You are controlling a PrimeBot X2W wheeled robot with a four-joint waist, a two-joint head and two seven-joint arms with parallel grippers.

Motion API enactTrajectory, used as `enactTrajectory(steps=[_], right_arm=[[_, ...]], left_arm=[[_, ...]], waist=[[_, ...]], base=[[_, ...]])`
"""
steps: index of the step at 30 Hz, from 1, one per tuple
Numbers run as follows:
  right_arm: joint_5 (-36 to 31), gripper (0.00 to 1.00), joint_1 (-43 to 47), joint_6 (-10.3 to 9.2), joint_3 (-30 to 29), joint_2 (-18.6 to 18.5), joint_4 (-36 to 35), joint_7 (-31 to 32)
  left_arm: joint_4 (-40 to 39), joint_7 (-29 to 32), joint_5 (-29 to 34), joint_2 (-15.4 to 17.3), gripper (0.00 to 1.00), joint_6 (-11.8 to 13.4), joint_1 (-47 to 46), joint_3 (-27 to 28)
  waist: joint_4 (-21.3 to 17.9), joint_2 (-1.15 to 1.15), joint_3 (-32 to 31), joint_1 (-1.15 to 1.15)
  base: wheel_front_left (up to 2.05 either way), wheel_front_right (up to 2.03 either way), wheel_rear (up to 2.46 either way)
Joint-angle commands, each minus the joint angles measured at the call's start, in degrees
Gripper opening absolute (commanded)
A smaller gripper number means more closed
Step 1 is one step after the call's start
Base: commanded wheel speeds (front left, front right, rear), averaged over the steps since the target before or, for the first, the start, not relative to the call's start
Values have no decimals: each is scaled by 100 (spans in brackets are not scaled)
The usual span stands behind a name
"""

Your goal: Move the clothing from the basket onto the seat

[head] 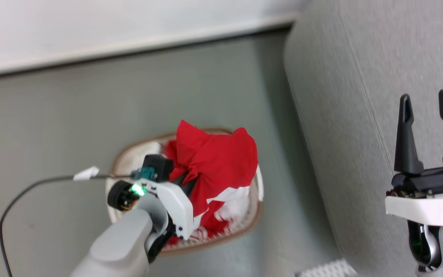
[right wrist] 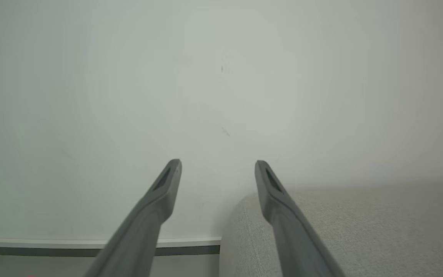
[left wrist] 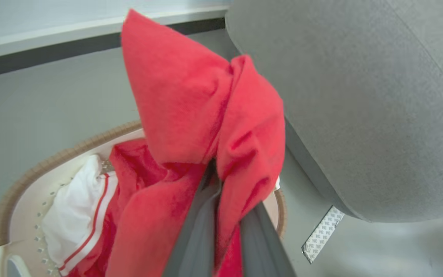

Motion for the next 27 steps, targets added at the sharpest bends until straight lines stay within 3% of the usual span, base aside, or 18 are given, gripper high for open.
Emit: enactTrajectory(steps=[1,11,19,27], right_arm=[[-50,100,134,-11,-18,-14,52,5],[-239,100,645,-10,-80,-15,332,5],[-83,100,1076,-10,94,-24,518,5],[3,100,1241,-10,402,-32,647,5]], left_arm=[[-76,-148,-70,23,0,7,143,-22],[-849,-634,-352,38,0,46,538,8],[-1938,-359,-423,265,0,393,531,168],[-3085,57,-531,638,0,784,487,396]], waist=[[470,0,-653,1],[1103,0,-1841,1],[1429,0,-2492,1],[1519,0,-2719,1]], base=[[0,0,0],[0,0,0],[0,0,0],[0,0,0]])
